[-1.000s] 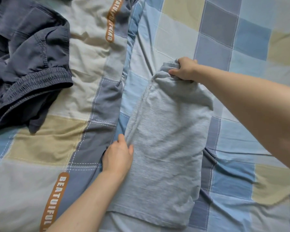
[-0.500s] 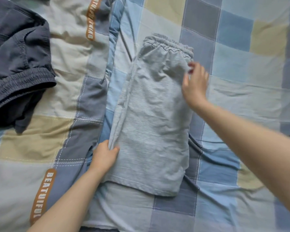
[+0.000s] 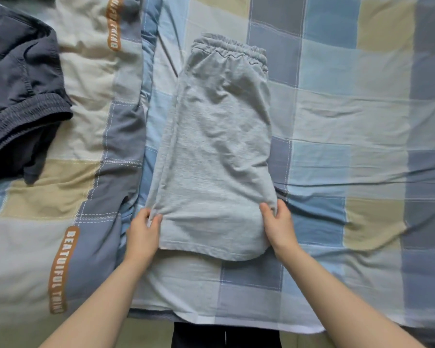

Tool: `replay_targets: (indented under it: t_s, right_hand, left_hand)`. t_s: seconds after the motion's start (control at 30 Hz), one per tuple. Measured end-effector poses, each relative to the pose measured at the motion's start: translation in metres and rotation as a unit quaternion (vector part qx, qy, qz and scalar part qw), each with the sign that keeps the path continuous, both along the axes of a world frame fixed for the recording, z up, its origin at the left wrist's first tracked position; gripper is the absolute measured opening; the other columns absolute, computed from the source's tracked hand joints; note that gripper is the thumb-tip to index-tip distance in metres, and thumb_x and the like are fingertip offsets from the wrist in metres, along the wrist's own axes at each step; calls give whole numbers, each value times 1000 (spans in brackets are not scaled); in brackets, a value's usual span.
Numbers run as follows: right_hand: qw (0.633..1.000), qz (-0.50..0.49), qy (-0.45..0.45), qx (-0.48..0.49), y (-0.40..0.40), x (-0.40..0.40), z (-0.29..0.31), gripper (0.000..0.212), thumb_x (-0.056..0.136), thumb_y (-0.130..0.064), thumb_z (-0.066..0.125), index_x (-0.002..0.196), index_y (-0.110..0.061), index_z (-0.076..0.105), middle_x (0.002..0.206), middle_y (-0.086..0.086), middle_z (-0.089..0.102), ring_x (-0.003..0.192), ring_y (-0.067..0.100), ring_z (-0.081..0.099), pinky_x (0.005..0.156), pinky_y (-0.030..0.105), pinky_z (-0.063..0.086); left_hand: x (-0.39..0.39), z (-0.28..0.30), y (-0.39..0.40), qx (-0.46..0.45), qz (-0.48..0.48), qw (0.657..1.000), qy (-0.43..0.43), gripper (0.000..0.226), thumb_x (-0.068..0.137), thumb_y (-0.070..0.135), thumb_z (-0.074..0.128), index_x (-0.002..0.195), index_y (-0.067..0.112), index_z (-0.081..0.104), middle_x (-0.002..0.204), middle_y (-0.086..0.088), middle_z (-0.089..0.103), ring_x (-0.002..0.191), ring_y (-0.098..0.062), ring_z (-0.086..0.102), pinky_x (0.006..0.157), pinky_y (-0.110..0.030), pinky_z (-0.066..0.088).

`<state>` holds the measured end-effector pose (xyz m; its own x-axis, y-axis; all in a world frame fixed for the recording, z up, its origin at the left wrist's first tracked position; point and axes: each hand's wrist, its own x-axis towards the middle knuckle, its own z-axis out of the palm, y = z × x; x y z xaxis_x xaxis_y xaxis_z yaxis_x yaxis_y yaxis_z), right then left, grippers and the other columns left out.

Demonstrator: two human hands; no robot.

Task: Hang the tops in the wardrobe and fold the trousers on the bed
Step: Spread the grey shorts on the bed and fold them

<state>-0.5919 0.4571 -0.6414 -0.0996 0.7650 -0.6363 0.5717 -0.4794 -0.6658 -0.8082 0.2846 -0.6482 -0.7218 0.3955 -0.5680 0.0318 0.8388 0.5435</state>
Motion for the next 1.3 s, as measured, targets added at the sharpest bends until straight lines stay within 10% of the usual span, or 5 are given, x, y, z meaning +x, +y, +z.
replay_targets:
  t_s: [0.17,0.5,0.67,0.97,1.3]
  right_hand:
    - [989,-56,-26,134,1,49,24,11,92,-18,62,95,-16,52,80,-3,60,65,-1,55,59,11,42]
    - [925,-129,-58,-352,-2,96,8,52,98,-57,30,73,-16,49,50,0,40,41,14,39,42,22,36]
    - [854,-122,32,-504,23,77,4,51,89,-59,44,96,-15,70,105,8,73,98,29,69,86,42,54]
    - [888,-309,173,-293,19,76,1,14,95,-12,56,109,-9,55,99,15,63,85,26,62,80,41,51]
    - [981,73,28,-178,-38,112,3,20,92,-32,62,100,-14,67,95,-6,68,80,1,60,71,16,46]
  left_hand:
    - [35,6,-19,64,143,947,-279,18,101,15,50,103,7,66,109,-14,71,104,-28,65,96,-46,47]
    - [76,0,-32,-198,-56,978,-41,35,90,21,58,60,10,45,77,-15,53,83,-36,56,74,-40,40]
    - [69,0,-5,-136,-48,989,-41,26,89,32,65,85,6,65,94,-14,59,92,-31,55,87,-42,45]
    - [52,3,-5,-97,25,994,-46,36,101,25,45,83,-6,48,78,-14,48,75,-24,45,67,-38,33]
    - [66,5,-11,-62,37,989,-131,16,91,35,66,90,19,66,84,9,65,77,-4,56,65,-24,41]
